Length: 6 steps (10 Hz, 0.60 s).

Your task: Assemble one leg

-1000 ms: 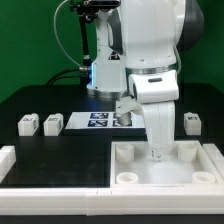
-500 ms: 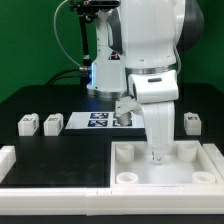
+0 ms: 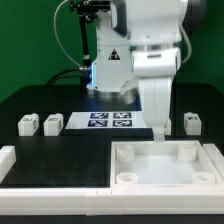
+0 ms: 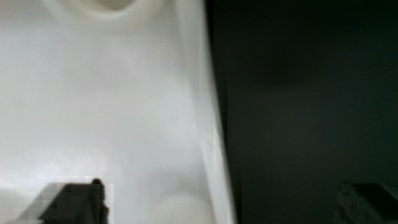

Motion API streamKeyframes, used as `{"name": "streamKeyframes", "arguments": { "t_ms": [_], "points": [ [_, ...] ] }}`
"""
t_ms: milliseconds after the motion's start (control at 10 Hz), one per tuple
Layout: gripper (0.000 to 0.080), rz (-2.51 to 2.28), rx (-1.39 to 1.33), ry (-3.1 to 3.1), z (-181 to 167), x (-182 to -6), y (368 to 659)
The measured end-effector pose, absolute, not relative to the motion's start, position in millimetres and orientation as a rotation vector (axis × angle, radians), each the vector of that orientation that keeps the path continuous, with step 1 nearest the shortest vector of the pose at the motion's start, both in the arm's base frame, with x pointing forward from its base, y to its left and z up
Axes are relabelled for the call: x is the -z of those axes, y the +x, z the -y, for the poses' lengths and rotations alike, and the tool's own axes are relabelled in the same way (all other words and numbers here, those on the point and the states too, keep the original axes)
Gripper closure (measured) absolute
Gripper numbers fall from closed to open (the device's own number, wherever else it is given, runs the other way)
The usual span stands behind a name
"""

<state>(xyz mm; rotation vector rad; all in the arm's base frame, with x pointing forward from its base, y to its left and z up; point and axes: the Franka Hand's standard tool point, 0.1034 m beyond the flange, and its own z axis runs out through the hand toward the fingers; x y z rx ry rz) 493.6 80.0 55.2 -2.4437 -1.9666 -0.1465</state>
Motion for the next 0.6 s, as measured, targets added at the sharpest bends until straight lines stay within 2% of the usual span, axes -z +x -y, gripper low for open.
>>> {"name": "streamKeyframes", "arguments": {
  "t_ms": [300,600],
  "points": [
    [0.0151,1.402,0.140,-2.786,-119.9,-67.6,473.5],
    [0.0151,1.003,0.143,-2.930,-126.8,-69.7,473.8]
  ]
}}
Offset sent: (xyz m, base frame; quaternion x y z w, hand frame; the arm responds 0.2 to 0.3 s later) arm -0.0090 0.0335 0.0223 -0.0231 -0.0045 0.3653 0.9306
